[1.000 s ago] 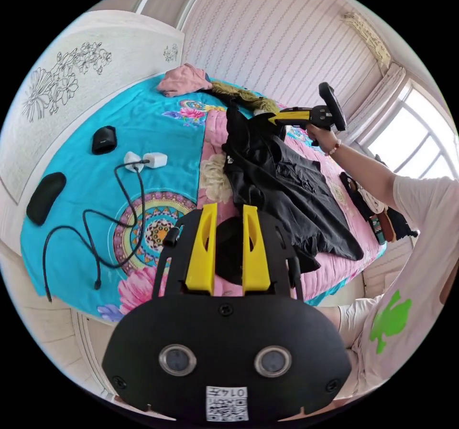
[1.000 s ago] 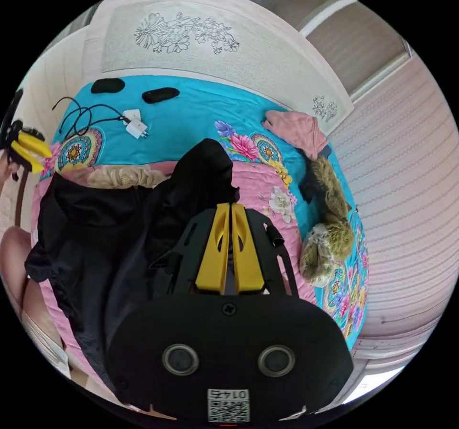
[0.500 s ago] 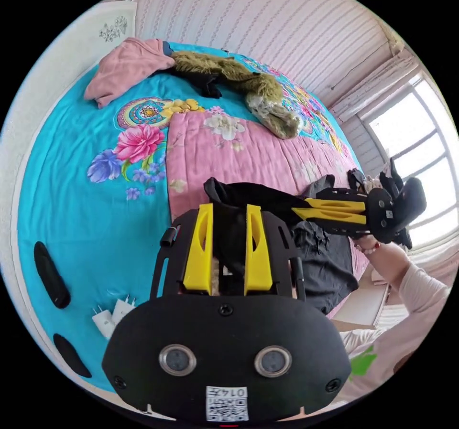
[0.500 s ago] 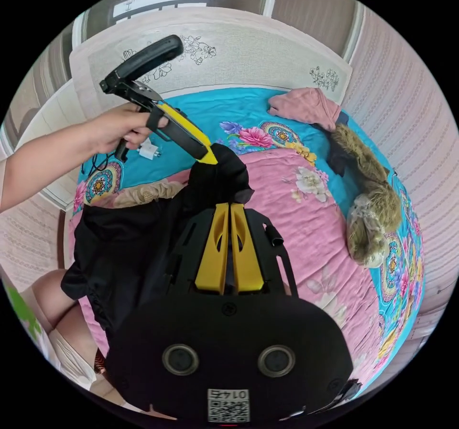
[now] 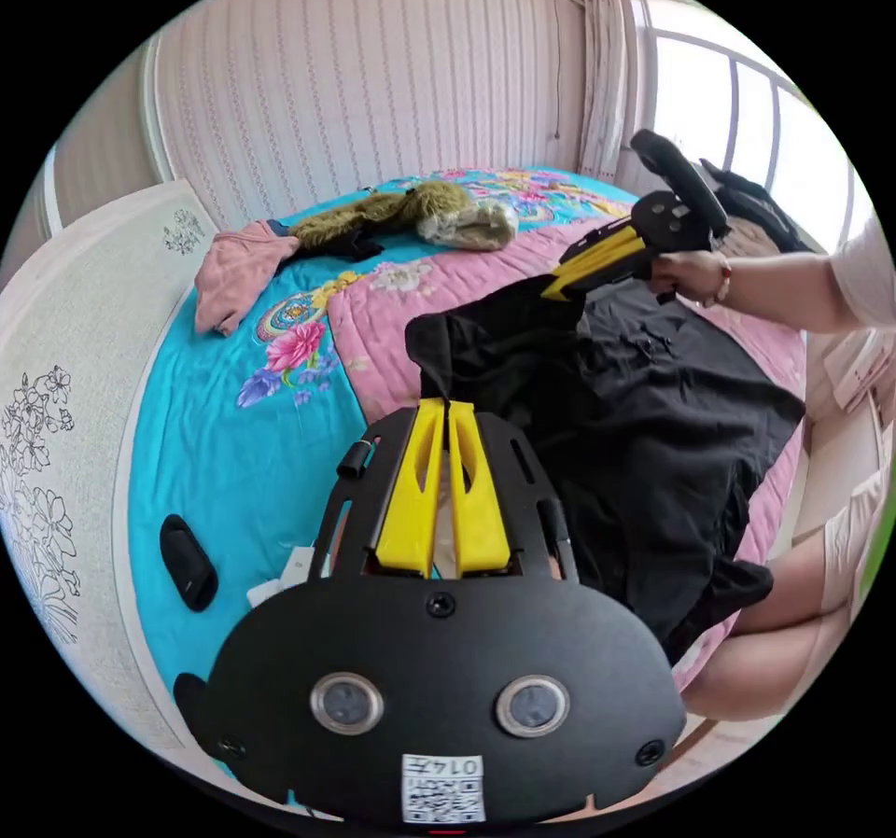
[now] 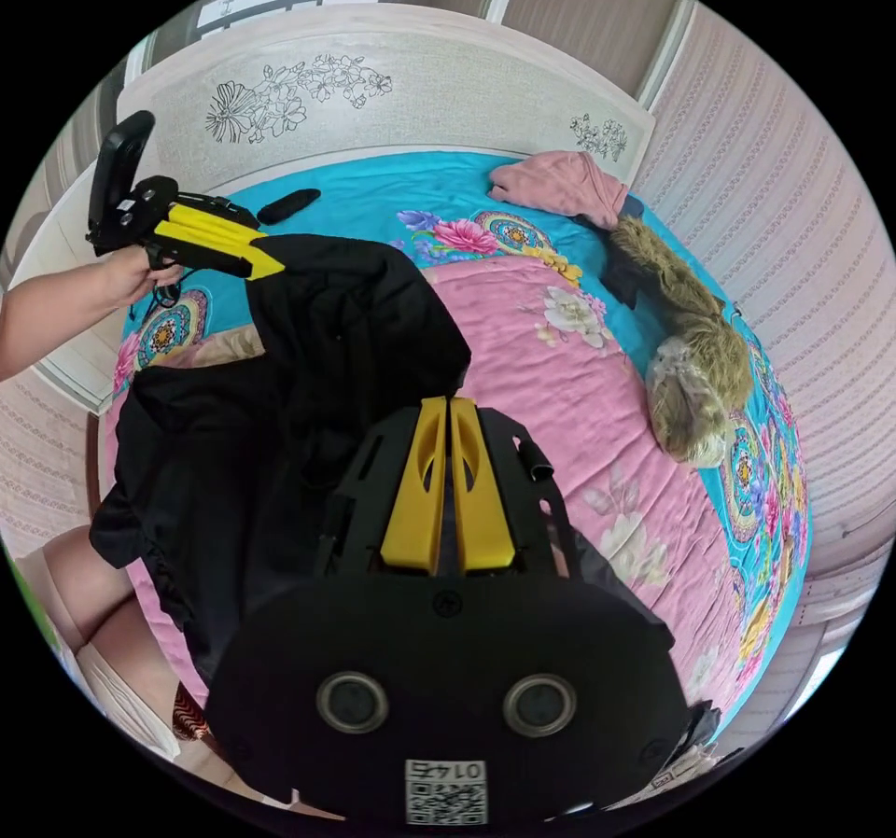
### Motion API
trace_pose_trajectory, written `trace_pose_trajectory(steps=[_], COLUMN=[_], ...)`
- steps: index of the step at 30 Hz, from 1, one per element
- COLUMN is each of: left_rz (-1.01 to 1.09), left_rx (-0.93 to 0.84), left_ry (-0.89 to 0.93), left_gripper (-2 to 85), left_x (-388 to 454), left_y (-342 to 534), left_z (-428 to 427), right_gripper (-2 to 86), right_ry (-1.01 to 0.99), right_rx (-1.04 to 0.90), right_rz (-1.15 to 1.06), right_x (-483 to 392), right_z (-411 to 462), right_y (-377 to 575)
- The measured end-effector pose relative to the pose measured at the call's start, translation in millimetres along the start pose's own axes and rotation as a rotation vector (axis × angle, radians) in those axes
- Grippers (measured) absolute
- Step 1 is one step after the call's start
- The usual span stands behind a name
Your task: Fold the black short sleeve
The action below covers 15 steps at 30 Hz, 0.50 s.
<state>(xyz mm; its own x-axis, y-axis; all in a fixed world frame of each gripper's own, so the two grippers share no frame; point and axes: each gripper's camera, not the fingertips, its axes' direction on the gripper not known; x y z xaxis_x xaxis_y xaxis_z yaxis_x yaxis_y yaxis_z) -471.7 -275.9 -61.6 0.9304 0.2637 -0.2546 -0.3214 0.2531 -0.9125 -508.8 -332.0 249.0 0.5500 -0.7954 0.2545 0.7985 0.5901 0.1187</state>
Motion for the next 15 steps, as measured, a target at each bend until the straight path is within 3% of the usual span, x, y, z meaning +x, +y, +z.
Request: trace_pose_trajectory(steps=[5, 10, 15], left_rz=[0.013, -0.15, -0.181], left_rx=[-0.14, -0.079, 0.009], left_ry=[0.111, 0.176, 0.26], left_gripper=[0.0, 3.9, 5.1], left_x=[19.4, -10.5, -50.7], left_y=[20.7, 16.2, -22.0], left_z=[11.9, -17.5, -49.7], right_gripper=[-1.0, -0.8, -0.7], right_ry=[-0.07, -0.113, -0.328], right_rx=[-0.074, -0.079, -0.125], right_rz=[-0.017, 0.045, 0.158], right_x=[-11.1, 0.4, 43.5], right_z=[-4.1, -21.5, -33.9], right_y=[33.3, 51.8, 59.4])
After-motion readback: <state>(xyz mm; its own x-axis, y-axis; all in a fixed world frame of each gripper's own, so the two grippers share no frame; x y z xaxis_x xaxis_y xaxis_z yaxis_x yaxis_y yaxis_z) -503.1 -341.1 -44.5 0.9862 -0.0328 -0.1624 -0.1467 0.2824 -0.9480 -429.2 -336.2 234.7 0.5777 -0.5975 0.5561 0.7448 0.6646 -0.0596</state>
